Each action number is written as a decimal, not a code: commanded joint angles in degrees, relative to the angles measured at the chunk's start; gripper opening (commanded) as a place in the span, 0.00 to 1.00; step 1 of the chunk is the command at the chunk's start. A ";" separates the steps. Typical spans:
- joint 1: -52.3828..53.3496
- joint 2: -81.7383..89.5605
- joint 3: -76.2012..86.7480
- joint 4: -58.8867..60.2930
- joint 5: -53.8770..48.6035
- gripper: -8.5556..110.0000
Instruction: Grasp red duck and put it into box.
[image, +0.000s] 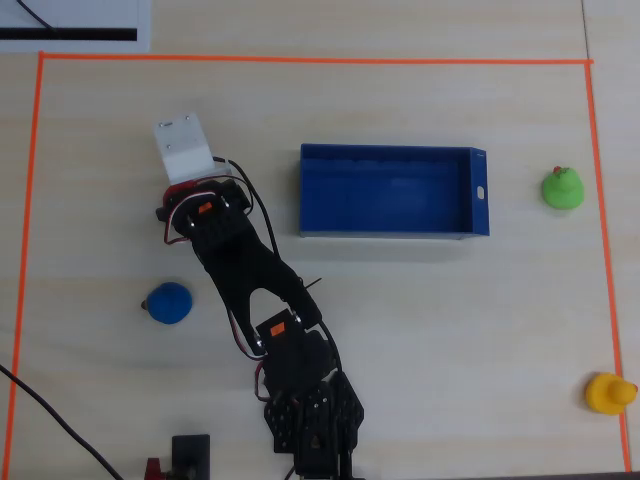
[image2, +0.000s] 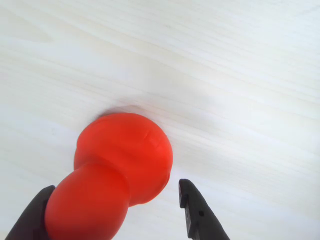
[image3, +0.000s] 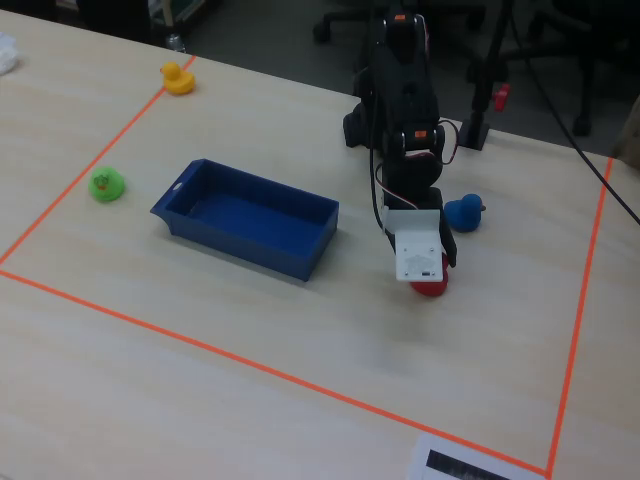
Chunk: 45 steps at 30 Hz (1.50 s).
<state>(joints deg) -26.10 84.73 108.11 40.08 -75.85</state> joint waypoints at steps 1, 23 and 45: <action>0.09 -0.09 -3.87 0.18 0.70 0.31; 6.77 3.08 -17.58 8.17 3.08 0.07; 55.72 10.20 -28.04 29.27 -5.89 0.07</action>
<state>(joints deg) 26.63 90.18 74.18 70.75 -80.95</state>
